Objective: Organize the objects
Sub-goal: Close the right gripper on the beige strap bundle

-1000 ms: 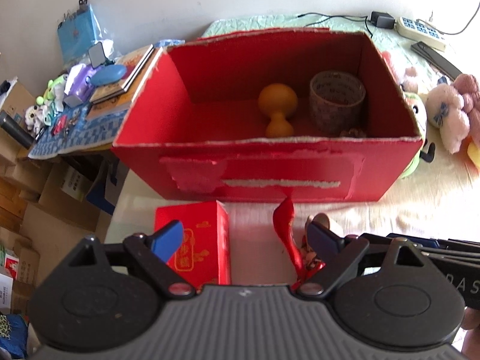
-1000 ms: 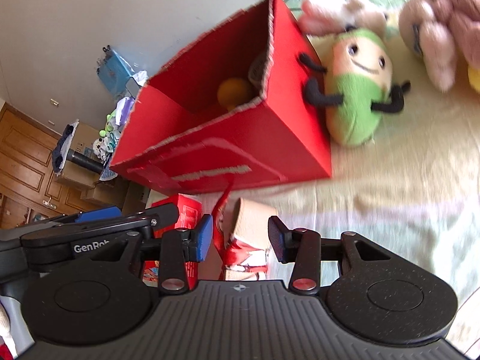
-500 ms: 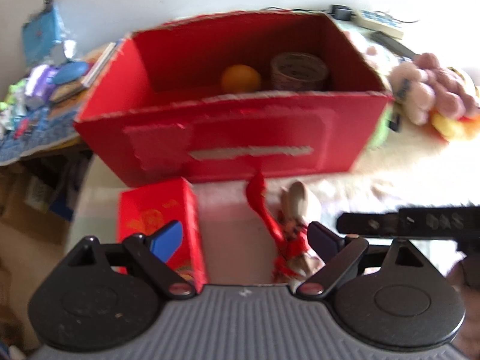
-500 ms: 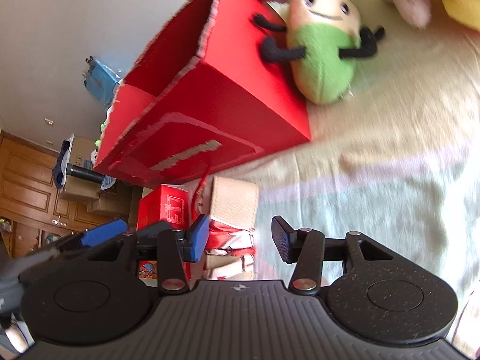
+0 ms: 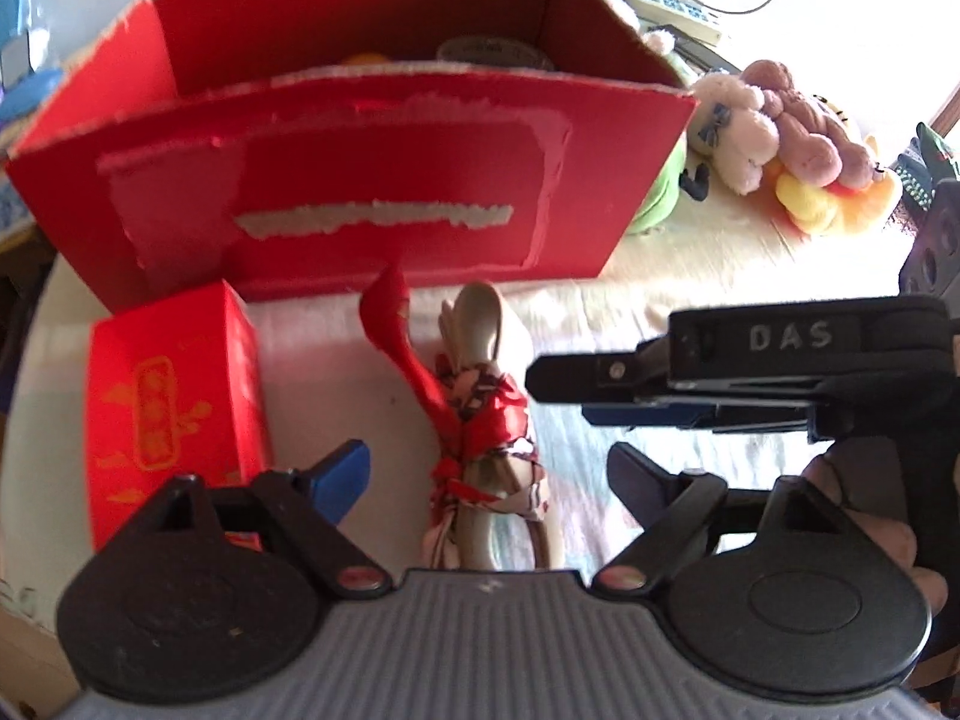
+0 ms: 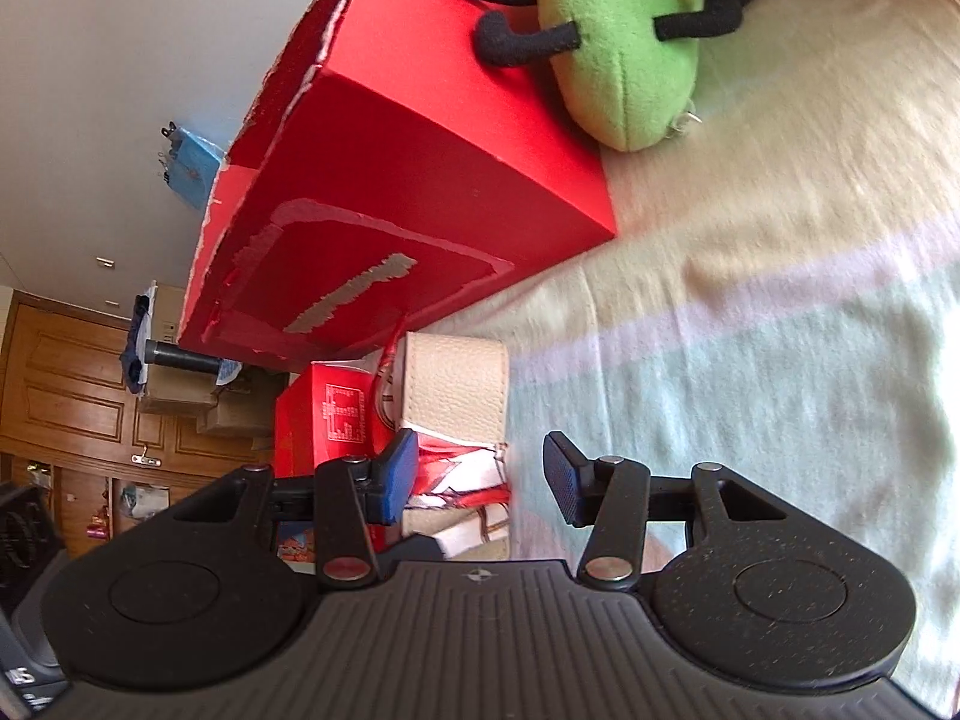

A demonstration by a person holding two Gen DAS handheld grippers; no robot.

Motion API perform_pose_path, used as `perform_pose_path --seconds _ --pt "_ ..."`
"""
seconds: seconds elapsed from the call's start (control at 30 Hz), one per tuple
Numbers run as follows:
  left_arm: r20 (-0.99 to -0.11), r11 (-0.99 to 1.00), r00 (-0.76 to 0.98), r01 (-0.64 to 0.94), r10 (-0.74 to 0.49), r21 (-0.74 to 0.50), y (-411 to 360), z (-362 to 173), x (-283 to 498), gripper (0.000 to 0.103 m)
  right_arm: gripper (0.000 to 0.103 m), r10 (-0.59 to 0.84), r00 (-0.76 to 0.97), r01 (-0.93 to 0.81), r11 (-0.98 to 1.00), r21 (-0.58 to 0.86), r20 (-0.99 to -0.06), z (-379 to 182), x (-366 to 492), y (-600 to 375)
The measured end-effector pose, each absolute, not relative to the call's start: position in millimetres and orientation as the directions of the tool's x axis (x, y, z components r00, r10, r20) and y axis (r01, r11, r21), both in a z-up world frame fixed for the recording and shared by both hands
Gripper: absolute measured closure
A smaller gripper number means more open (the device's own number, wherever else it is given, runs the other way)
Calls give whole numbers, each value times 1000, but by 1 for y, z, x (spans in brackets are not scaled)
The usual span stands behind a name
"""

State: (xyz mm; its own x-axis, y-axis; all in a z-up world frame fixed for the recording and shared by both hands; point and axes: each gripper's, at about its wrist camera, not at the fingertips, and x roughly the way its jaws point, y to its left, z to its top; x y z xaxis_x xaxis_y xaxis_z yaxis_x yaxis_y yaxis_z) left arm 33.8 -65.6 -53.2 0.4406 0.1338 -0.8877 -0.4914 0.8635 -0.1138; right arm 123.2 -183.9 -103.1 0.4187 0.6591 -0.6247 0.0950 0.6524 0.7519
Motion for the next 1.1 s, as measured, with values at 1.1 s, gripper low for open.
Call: perform_pose_path --seconds 1.1 --pt "-910 918 408 -383 69 -102 -86 -80 67 49 52 603 299 -123 793 597 -740 -85 143 -148"
